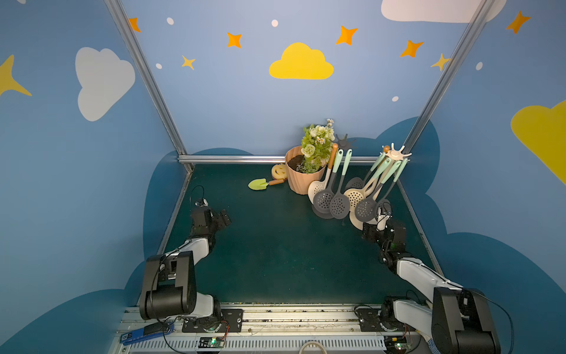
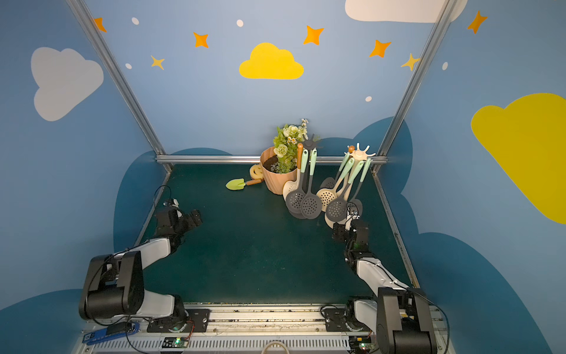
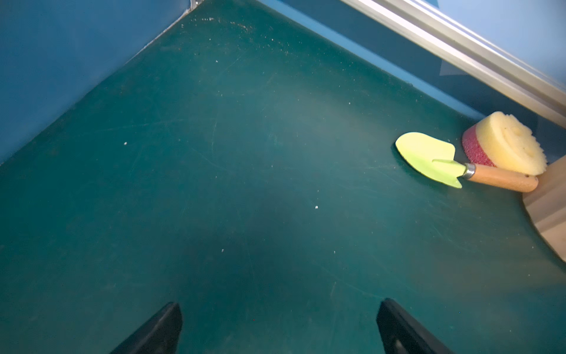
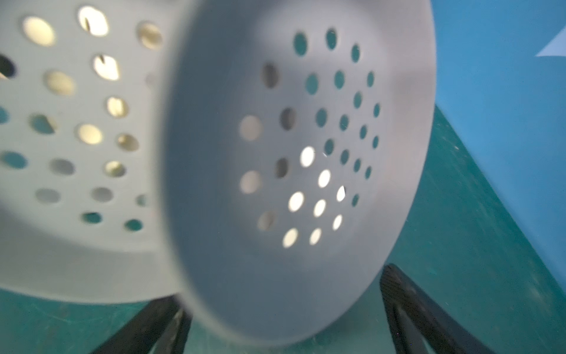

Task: Hang the skimmer on the kitchen utensil rack
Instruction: Reset both arms

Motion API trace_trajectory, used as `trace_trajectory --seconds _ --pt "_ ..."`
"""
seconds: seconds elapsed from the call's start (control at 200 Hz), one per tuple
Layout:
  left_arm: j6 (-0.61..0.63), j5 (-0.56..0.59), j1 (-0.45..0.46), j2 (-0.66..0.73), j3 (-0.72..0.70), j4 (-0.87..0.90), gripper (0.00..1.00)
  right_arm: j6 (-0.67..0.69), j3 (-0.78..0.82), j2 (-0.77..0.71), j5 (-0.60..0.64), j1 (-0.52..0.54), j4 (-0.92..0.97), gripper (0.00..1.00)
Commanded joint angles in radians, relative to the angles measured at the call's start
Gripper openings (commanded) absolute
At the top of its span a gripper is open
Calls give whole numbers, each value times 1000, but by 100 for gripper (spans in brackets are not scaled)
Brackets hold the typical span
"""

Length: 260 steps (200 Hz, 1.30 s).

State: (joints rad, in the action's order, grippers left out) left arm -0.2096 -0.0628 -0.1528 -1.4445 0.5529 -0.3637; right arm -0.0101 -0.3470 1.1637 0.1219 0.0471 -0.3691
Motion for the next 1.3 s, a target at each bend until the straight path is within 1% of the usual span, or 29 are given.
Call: trace_trajectory --seconds 0.0,0.16,0.225,0.27,0.386,0.481,0.581,0.691,0.836,0.971,1.041,1.132,1.167,1.267,1.297 --pt "20 -61 -8 -26 42 20 100 19 -37 30 -39 -4 -20 92" --pt "50 -50 -8 -60 67 3 100 35 -78 95 -64 -8 -32 92" --pt "42 -50 -7 -66 49 -53 100 40 -93 115 -76 -9 -29 92" --pt "45 -63 -8 -73 38 -85 100 41 -89 121 -87 -10 -59 92" --pt "72 -111 -4 -75 35 -93 100 47 -87 148 -120 -14 -124 92" --pt "75 -119 -2 -48 -16 -162 100 45 -67 161 -143 -17 -200 92" --pt "79 -120 -1 -39 -37 -189 100 45 -75 179 -174 -25 -216 92" --pt "95 -93 21 -45 -33 -187 100 28 -73 188 -190 -34 -240 92" --pt "115 -69 45 -49 -42 -204 100 21 -19 258 -208 -34 -419 92" --pt "125 -31 67 -50 -79 -269 100 28 -8 304 -210 -28 -475 92" --pt "127 -25 67 -51 -76 -265 100 37 -3 332 -211 -23 -510 92" --pt "128 -24 69 -50 -77 -266 100 42 -8 333 -192 -13 -500 92" --pt "129 -8 76 -52 -82 -273 100 42 -8 336 -184 -12 -501 92" --pt "132 20 87 -75 -121 -358 100 33 -17 338 -165 -10 -488 92" --pt "133 23 90 -76 -121 -361 100 33 -22 337 -163 -10 -476 92"
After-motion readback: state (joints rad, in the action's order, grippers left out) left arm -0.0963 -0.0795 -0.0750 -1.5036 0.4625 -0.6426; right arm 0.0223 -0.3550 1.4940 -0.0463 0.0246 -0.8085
